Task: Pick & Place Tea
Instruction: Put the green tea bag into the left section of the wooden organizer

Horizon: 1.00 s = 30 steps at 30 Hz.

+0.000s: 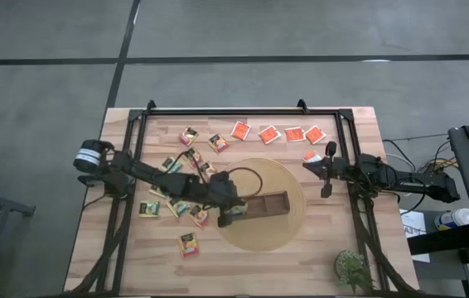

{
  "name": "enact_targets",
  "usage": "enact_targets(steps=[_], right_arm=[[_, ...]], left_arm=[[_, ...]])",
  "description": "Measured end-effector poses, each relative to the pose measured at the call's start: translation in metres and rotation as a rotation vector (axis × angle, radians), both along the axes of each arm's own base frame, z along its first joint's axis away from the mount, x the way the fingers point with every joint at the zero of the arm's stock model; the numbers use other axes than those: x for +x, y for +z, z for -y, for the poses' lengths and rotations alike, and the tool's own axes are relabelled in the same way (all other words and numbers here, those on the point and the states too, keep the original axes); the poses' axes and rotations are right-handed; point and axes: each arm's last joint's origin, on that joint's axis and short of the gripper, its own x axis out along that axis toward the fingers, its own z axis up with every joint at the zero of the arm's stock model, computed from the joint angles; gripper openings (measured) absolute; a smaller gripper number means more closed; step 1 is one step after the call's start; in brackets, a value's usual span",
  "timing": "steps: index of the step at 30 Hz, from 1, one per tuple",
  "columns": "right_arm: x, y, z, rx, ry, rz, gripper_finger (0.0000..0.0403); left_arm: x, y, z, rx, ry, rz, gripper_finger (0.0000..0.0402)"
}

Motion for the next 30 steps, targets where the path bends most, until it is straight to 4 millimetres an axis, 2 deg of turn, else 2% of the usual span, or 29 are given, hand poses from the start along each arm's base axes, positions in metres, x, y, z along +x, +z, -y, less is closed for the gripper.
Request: enact_targets(steps=[6, 18, 22, 30], right_arm=[[0.000, 0.000, 0.000, 0.000, 0.000, 0.000, 0.0009], [0.000, 0.000, 0.000, 0.000, 0.000, 0.000, 0.0009], [0.000, 0.000, 0.000, 0.000, 0.000, 0.000, 0.0008], [0.000, 0.000, 0.000, 0.000, 0.000, 0.000, 0.0009]], left_arm=[[-0.004, -0.001, 0.013, 0.043, -0.002, -0.040, 0.0000], [-0.007, -0.004, 0.013, -0.003, 0.057, -0.063, 0.0006], [-0.007, -0.005, 0.014, 0.007, 0.042, -0.065, 0.0031], [-0.008, -0.005, 0.016, 0.013, 0.031, -0.066, 0.0116]])
